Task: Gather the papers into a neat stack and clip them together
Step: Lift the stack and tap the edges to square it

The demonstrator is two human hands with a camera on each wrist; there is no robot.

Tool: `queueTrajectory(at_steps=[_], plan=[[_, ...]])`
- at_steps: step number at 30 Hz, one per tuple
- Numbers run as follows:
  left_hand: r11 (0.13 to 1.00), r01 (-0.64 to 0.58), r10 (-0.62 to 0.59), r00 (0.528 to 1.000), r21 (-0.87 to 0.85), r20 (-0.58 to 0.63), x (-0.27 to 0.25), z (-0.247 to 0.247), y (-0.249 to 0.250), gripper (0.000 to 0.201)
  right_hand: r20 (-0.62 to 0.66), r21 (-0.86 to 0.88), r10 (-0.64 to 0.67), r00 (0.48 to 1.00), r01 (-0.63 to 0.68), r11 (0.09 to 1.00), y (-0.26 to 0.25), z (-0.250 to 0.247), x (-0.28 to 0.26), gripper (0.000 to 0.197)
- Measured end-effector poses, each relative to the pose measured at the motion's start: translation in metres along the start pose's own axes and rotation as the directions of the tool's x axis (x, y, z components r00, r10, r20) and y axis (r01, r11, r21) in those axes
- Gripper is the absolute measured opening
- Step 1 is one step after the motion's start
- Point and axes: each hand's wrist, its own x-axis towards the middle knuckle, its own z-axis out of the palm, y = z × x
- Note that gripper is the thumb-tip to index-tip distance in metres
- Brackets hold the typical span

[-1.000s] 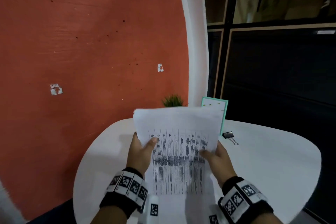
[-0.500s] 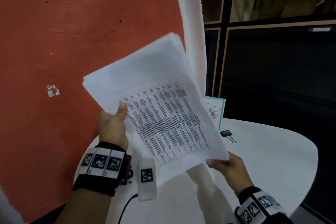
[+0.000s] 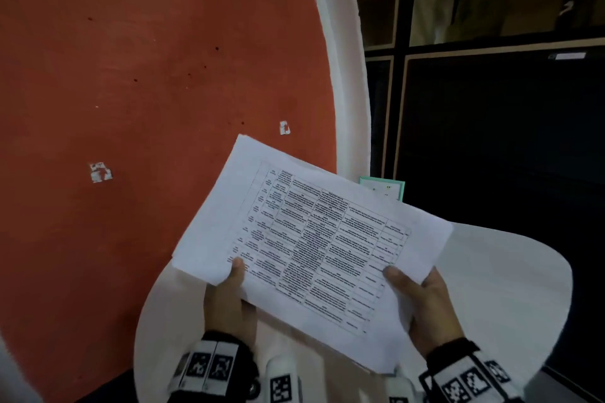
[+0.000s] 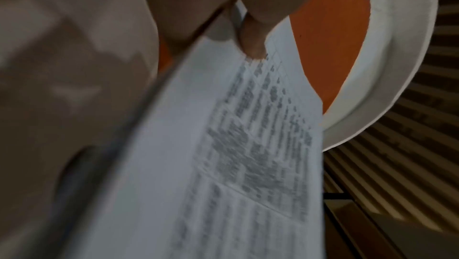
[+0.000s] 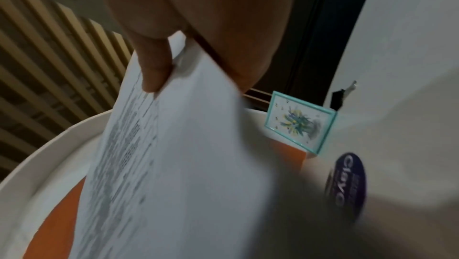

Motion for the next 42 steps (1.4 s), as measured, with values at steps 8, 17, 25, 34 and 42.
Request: queueTrajectory(at_steps=[8, 17, 25, 34, 42], plan=[[0.998, -0.041, 0.021, 0.945, 0.052, 0.327, 0.023, -0.041, 0.065, 0.036, 0.022, -0.232, -0.076, 0.997, 0.079, 0.969, -0.060, -0.023, 0.026, 0.041], [0.887, -0.281, 0.198, 0.949, 0.366, 0.247, -0.006, -0.027, 0.023, 0.017, 0.028, -0.434, -0.128, 0.991, 0.128, 0.892, -0.035, -0.021, 0.009, 0.037], [0.849, -0.214, 0.119, 0.969, 0.484, 0.218, 0.000, -0.055, -0.005, 0.035, -0.054, -0.492, -0.067, 0.996, 0.031, 0.870, -0.009, -0.037, -0.017, 0.078], [0.838, -0.195, 0.083, 0.969, 0.510, 0.234, -0.006, -0.061, -0.019, 0.015, -0.200, -0.460, 0.082, 0.976, -0.167, 0.872, 0.011, -0.055, -0.027, 0.035], [0.853, -0.202, 0.103, 0.969, 0.481, 0.225, -0.004, -0.059, -0.025, 0.031, -0.273, -0.508, 0.114, 0.955, -0.244, 0.826, 0.017, -0.059, -0.025, 0.038]])
